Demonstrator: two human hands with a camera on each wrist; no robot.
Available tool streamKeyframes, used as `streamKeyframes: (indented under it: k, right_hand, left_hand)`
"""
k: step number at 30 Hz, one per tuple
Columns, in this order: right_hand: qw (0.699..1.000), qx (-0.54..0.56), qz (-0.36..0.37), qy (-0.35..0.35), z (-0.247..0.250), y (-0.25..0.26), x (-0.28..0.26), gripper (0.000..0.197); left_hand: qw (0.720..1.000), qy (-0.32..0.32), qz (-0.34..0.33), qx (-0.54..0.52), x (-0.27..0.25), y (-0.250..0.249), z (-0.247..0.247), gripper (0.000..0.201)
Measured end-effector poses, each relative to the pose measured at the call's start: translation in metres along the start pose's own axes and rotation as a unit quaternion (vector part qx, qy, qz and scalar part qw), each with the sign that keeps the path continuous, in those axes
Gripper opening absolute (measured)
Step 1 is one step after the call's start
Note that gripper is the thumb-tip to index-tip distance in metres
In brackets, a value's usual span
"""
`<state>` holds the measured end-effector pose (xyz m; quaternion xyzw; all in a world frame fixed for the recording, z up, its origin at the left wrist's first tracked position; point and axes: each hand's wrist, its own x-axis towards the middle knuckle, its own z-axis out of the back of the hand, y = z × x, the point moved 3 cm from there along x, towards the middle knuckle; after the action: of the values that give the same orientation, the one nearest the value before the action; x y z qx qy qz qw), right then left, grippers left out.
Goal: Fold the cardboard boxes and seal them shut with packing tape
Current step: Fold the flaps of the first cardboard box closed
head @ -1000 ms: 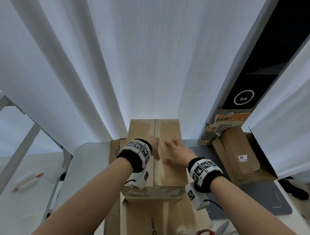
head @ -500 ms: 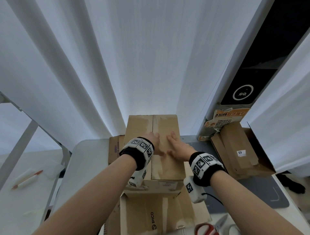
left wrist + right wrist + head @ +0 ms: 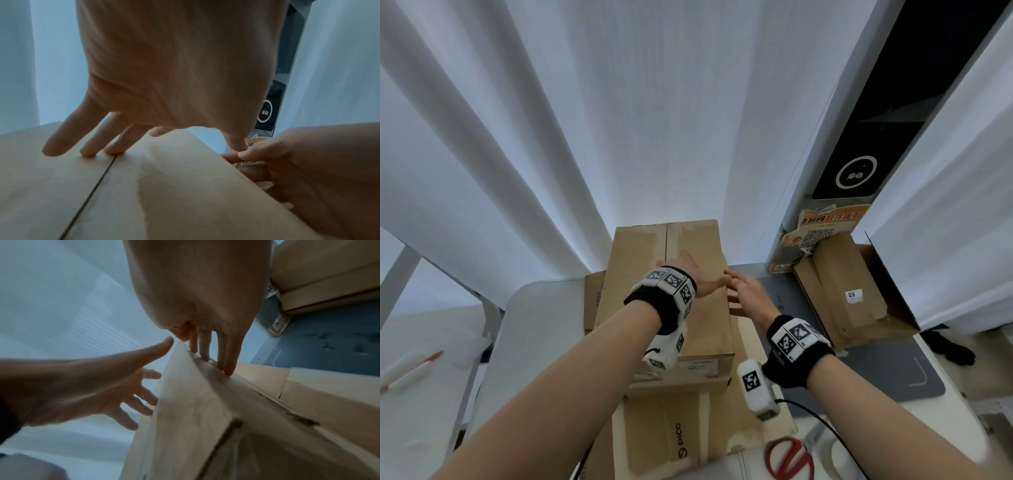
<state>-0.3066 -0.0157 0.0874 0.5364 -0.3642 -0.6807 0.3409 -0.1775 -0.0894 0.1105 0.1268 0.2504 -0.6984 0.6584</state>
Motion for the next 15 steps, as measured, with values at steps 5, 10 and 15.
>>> streamKeyframes:
  k: [5, 10, 15]
  right_hand:
    - [0.997, 0.069, 0.006, -0.017, 0.004, -0.005, -0.002, 0.031]
    - [0.998, 0.066, 0.012, -0.02, 0.008, -0.007, 0.006, 0.048]
    - [0.996, 0.073, -0.005, -0.042, 0.012, -0.018, 0.014, 0.05]
  left_hand:
    - [0.999, -0.019, 0.042, 0.004, 0.004, -0.003, -0.011, 0.149]
    - [0.997, 0.002, 0.065, 0.031, -0.009, -0.015, -0.009, 0.135]
    - [0.997, 0.0, 0.065, 0.049, -0.01, -0.018, -0.004, 0.132]
